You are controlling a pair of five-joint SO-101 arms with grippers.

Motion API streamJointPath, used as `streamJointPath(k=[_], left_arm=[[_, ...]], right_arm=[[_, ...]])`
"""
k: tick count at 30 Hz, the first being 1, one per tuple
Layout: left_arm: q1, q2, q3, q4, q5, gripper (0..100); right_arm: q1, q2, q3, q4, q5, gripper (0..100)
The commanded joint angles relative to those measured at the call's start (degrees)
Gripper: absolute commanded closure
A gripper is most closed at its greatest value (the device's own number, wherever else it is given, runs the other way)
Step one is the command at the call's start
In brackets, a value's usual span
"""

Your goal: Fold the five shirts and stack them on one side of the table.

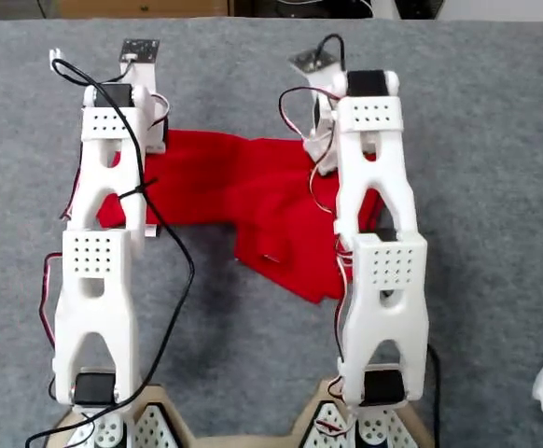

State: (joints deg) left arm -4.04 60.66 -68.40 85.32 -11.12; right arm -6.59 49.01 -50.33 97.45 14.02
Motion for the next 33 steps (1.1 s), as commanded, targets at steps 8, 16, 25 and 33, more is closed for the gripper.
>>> streamJointPath(k=[8,16,25,33], left_arm=[[-3.96,1.89,-2.29,-5.89,-1.14,98],[-5.19,7.87,-3.6,-8.53,-5.01,98],[-12.66,8.4,-6.24,-9.93,-7.38,98],[-11.25,7.87,-7.56,-7.65,-7.3,98]], right_arm=[[5.58,7.78,6.73,-9.58,0.0,99.2],[6.55,8.66,5.85,-7.21,2.11,99.2],[6.2,8.04,5.14,-6.77,2.81,99.2],[3.65,3.82,-3.91,-1.32,2.99,99.1]])
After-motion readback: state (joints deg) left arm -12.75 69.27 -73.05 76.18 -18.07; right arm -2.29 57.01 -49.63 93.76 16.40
